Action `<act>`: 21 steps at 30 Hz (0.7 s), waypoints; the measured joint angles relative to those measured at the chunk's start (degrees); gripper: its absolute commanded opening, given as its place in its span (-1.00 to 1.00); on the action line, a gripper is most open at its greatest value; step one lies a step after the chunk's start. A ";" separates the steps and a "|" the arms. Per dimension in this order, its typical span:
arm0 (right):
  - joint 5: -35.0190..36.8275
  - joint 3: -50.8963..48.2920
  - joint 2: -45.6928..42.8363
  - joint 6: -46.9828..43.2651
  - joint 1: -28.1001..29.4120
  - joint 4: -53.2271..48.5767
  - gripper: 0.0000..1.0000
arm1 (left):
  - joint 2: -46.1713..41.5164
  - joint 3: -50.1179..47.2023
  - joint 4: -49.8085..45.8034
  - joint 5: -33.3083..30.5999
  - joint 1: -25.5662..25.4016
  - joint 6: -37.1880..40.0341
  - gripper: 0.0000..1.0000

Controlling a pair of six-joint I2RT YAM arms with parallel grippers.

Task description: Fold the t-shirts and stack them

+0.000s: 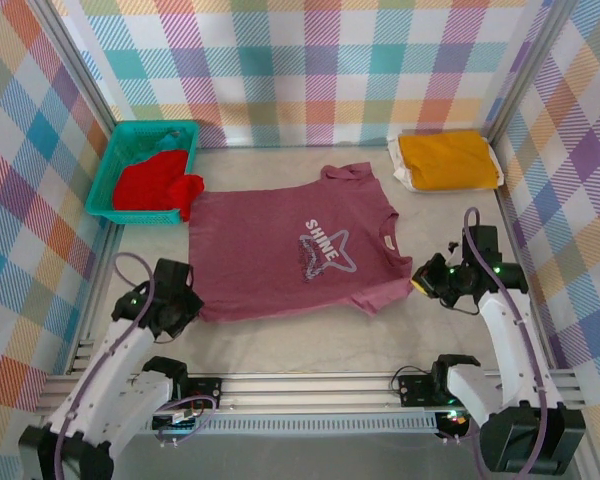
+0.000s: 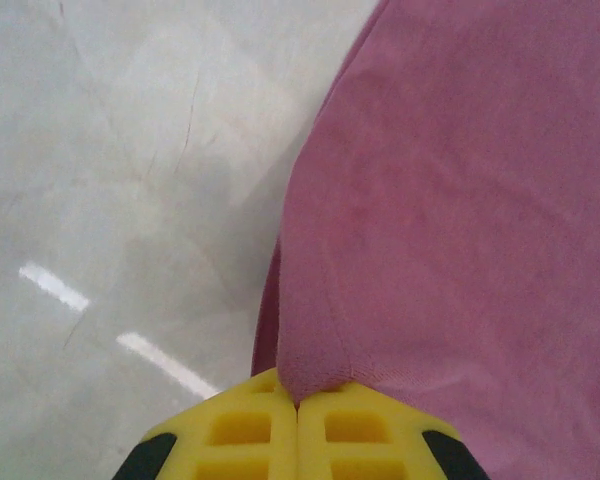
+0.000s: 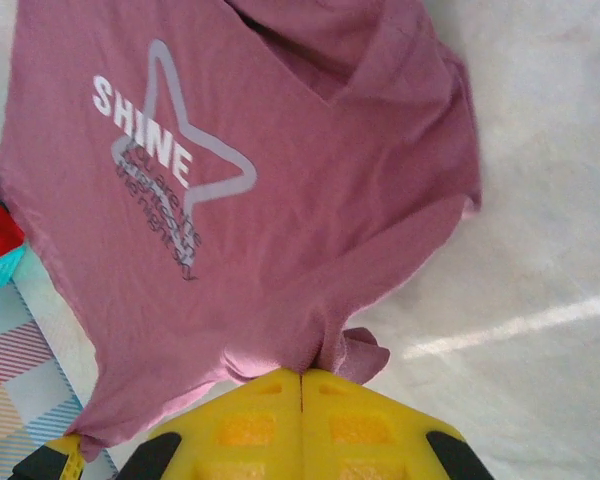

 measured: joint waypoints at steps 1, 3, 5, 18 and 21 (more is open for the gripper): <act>-0.17 0.61 1.07 -0.15 0.00 0.87 -1.00 | 0.50 0.72 0.68 0.04 1.05 1.01 -1.00; -0.35 1.51 3.17 -0.55 -0.02 2.86 -1.00 | 1.31 2.34 2.01 0.39 3.13 3.19 -1.00; -0.39 2.16 4.81 -0.94 0.00 4.28 -1.00 | 2.56 3.43 3.80 1.05 4.68 5.05 -1.00; -0.74 8.15 13.22 -3.50 0.00 8.52 -1.00 | 13.46 10.23 6.95 3.37 6.25 14.12 -1.00; -0.76 9.22 12.68 -4.39 0.00 8.09 -1.00 | 13.27 10.54 6.58 4.61 6.25 14.93 -1.00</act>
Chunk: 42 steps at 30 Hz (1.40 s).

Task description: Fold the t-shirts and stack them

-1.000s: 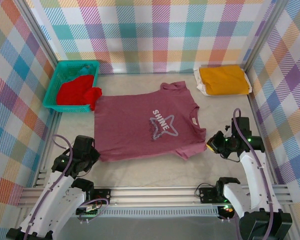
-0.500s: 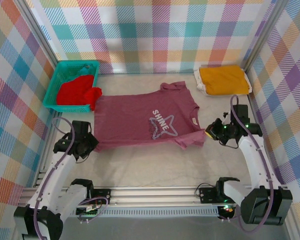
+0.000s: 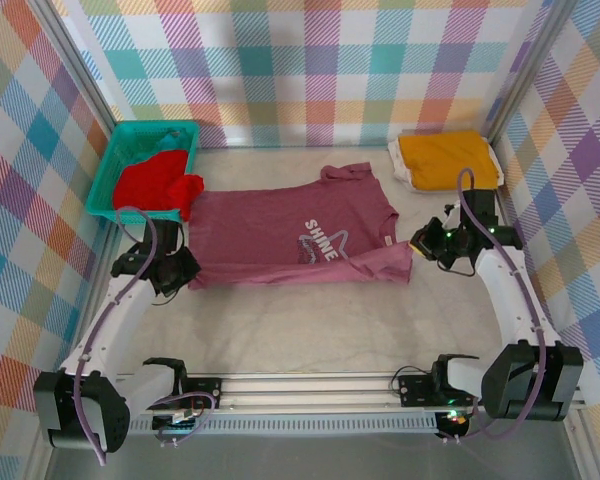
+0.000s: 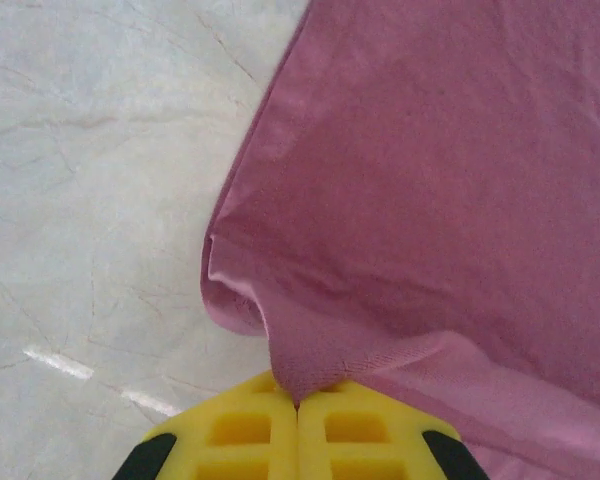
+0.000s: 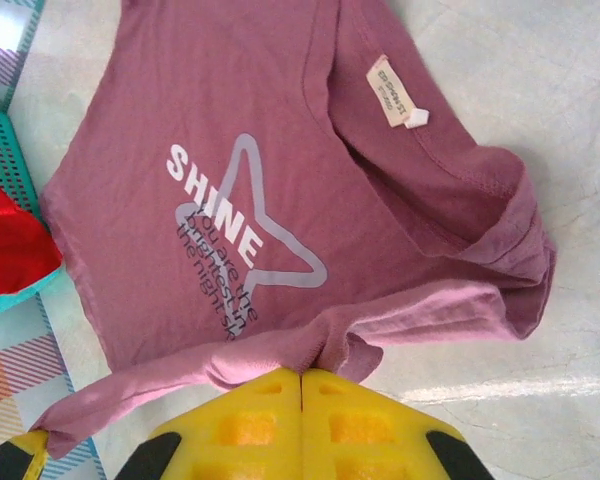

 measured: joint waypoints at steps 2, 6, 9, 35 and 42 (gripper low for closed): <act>0.04 0.00 -1.33 -0.17 0.00 -1.09 -1.00 | -1.03 -0.39 -0.59 1.01 0.02 0.15 -1.00; -0.02 -1.46 -6.67 -0.28 0.00 -3.54 -0.98 | -6.80 -2.16 -3.52 2.54 0.07 -0.92 -1.00; -0.24 -4.61 -11.67 -0.24 0.00 -7.02 -0.87 | -11.28 -2.99 -5.97 4.04 0.04 -3.30 -0.78; -0.11 -15.34 -6.23 -1.40 6.62 -9.92 -0.43 | -18.88 -12.74 -15.30 7.69 -2.29 -15.61 -0.02; 0.94 -15.34 0.11 -1.05 12.50 -3.02 -0.34 | -14.49 -17.94 -12.37 6.58 -5.49 -19.69 0.02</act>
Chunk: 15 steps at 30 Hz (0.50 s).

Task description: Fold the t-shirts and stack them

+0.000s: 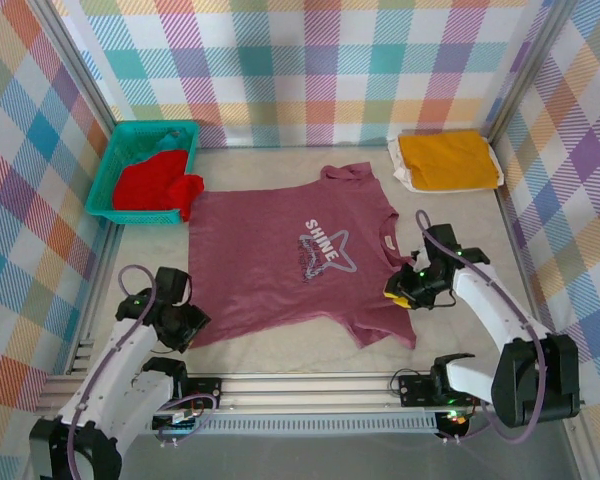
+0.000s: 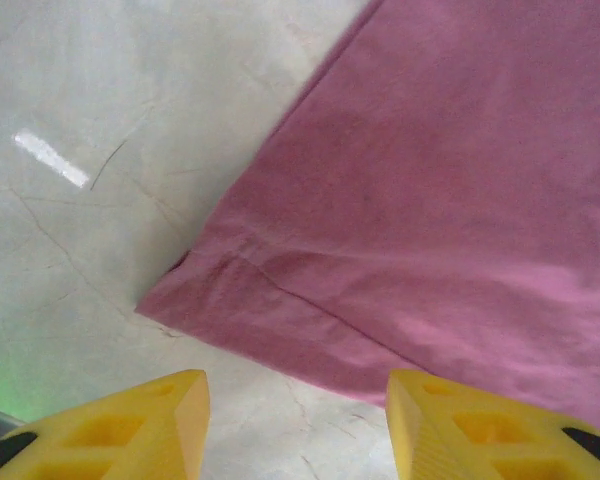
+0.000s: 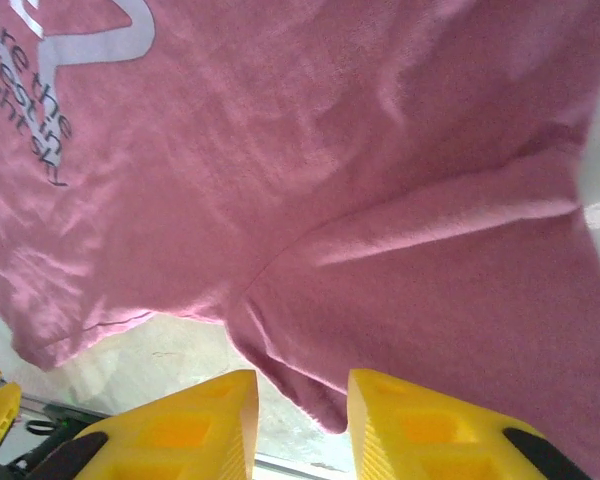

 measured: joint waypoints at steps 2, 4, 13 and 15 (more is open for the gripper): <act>0.72 0.00 0.81 -0.02 0.79 0.79 -0.30 | 0.92 -0.68 0.96 -0.48 -0.79 -0.74 0.04; 1.05 0.00 1.36 -0.04 1.11 1.62 -0.29 | 2.27 -1.40 2.54 -0.81 -1.18 -1.27 0.04; 0.79 0.00 5.66 -0.02 1.11 6.40 -0.28 | 8.44 -2.38 5.35 -4.48 -1.42 -1.16 0.02; 0.76 0.00 5.95 -0.02 1.11 6.99 -0.28 | 9.09 -2.36 5.35 -5.18 -1.44 -1.14 0.04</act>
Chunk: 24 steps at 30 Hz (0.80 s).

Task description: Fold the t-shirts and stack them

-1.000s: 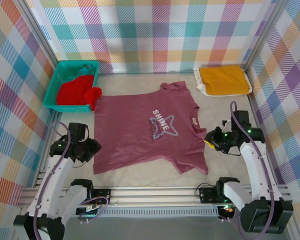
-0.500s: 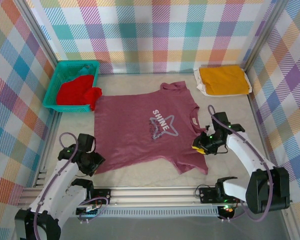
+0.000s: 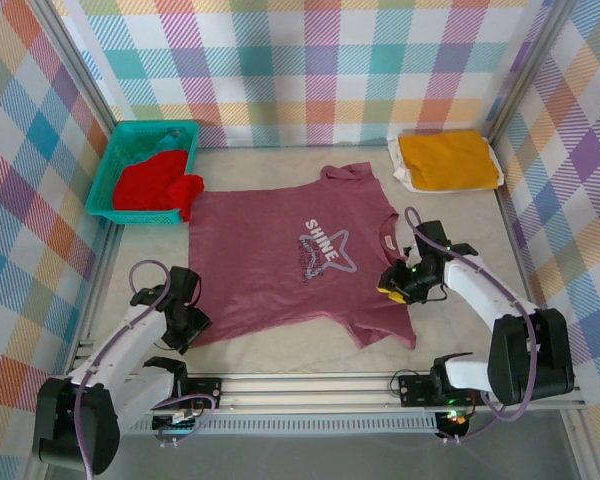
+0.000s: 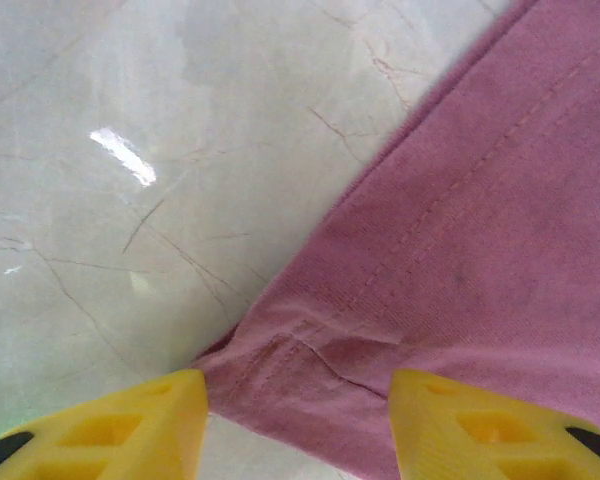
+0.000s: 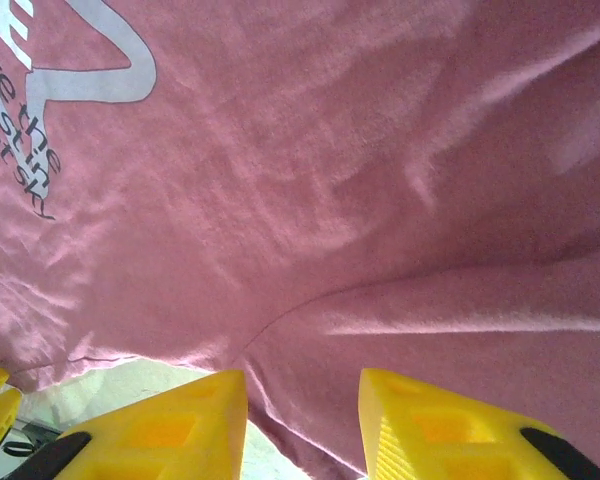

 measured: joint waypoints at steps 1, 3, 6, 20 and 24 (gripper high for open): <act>0.00 0.00 0.02 0.00 0.00 0.20 -0.28 | 0.37 0.00 0.00 -0.31 0.00 0.00 0.04; 0.02 0.00 0.02 -0.02 0.00 0.48 -0.28 | 0.79 0.00 0.00 -1.01 -0.02 0.00 0.04; 0.04 0.00 0.24 -0.02 0.00 0.96 -0.27 | 1.73 -0.02 0.35 -1.38 -0.02 -0.02 0.05; -1.66 -1.75 -1.84 0.72 3.96 -4.39 -0.19 | 7.10 1.46 4.33 -2.23 -0.04 2.45 -1.00; -1.20 -4.85 -4.31 3.08 6.73 -8.81 -0.12 | 6.82 1.66 4.33 -2.71 -0.04 2.84 -1.00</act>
